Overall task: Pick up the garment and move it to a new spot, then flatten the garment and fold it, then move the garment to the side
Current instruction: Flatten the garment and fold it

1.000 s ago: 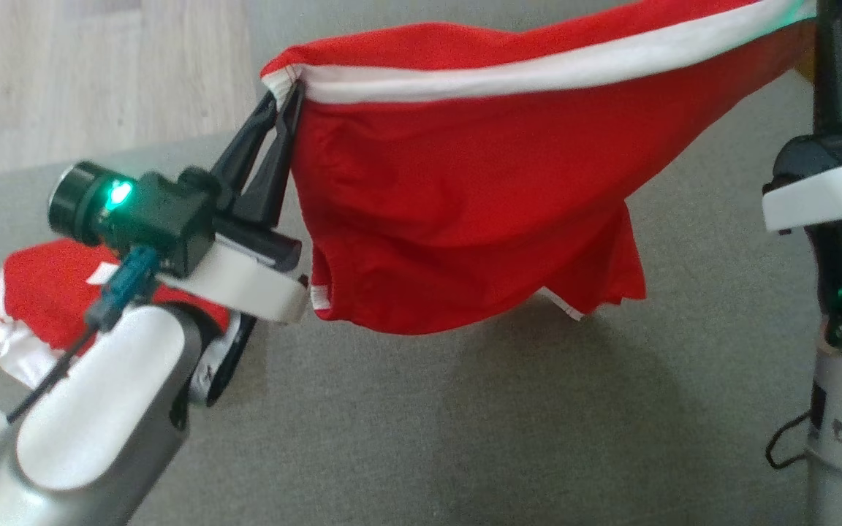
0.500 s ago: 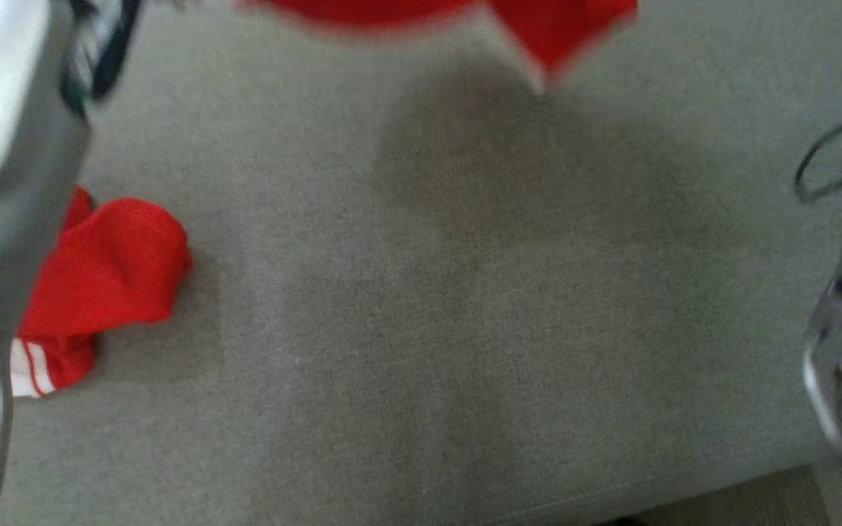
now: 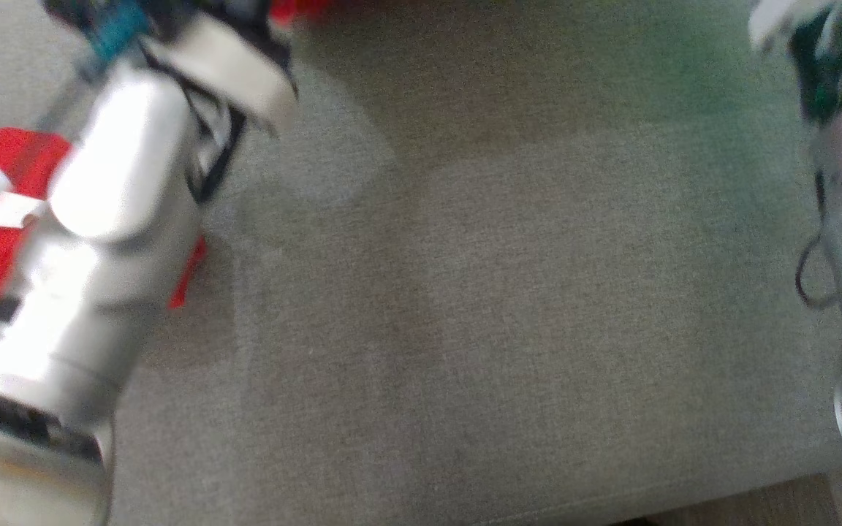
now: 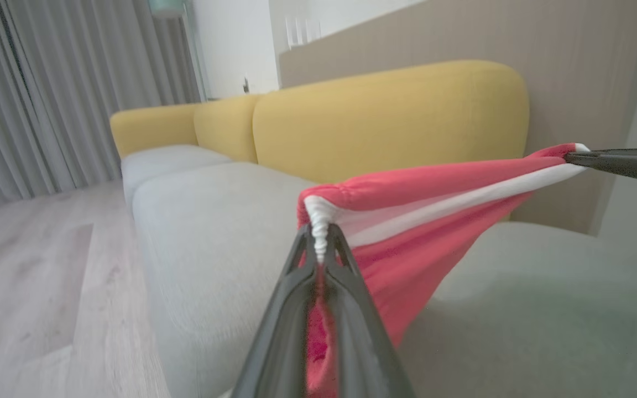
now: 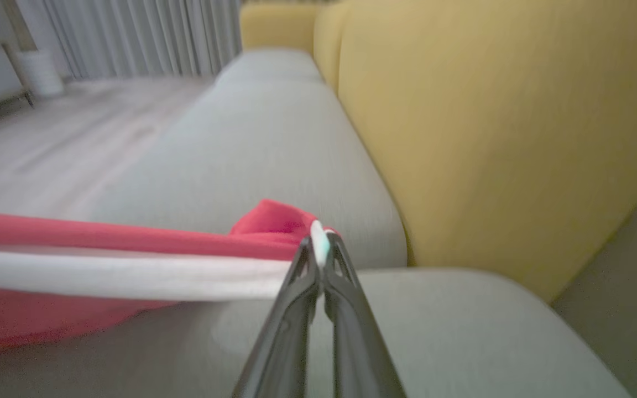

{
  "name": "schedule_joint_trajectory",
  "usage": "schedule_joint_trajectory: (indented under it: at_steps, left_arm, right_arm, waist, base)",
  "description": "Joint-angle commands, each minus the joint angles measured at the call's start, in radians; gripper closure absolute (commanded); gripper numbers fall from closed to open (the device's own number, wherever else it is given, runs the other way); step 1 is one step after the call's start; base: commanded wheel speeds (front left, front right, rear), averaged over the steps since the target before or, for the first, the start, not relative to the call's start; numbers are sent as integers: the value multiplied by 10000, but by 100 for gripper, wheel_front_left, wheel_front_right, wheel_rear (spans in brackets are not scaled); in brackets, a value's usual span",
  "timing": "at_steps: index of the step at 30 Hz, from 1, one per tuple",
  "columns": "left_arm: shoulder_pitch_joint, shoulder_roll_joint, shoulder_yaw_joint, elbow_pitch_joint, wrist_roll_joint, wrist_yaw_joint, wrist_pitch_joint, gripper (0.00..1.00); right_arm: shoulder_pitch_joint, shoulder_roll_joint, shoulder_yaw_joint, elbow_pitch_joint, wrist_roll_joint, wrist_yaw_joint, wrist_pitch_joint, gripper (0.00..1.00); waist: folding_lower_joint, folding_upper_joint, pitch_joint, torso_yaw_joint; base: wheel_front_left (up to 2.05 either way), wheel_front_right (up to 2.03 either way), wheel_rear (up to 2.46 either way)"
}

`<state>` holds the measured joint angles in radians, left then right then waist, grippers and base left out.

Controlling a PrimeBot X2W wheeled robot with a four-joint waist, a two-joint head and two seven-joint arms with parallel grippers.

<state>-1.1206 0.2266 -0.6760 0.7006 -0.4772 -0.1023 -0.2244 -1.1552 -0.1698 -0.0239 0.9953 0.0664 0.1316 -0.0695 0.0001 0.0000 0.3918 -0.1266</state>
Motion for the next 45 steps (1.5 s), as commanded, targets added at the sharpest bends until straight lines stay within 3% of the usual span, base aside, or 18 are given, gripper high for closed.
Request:
schedule_joint_trajectory:
  at_steps: [1, 9, 21, 34, 45]
  left_arm:
    - [26, 331, 192, -144, -83, -39, -141, 100]
    - [2355, 309, -681, -421, -340, -223, -303, 100]
    - [4554, 638, -1523, -1722, -510, -44, -104, 100]
    - [6735, 1061, -1779, -3641, -798, 972, 119, 100]
    - [7890, 1265, -2074, -5464, -845, 1707, 492, 100]
  right_arm:
    - [117, -263, 329, -4, 180, -9, 268, 100]
    - [1708, -1276, 2642, 703, 1823, -9, 1937, 100]
    - [3890, -3097, 5136, -1242, 4832, -9, 3613, 100]
    - [5871, -4224, 6017, -3459, 6399, -9, 4280, 100]
    - [7498, -5170, 5134, -5694, 6754, -9, 5154, 100]
  waist:
    - [-1, 0, -147, 113]
    - [-1, 0, -890, 351]
    - [-1, 0, -1967, 374]
    - [-1, 0, -3394, -101]
    - [-1, 0, -3721, -291]
  base:
    - [0, 0, 0]
    - [0, 0, 0]
    - [0, 0, 0]
    - [0, 0, 0]
    - [0, 0, 0]
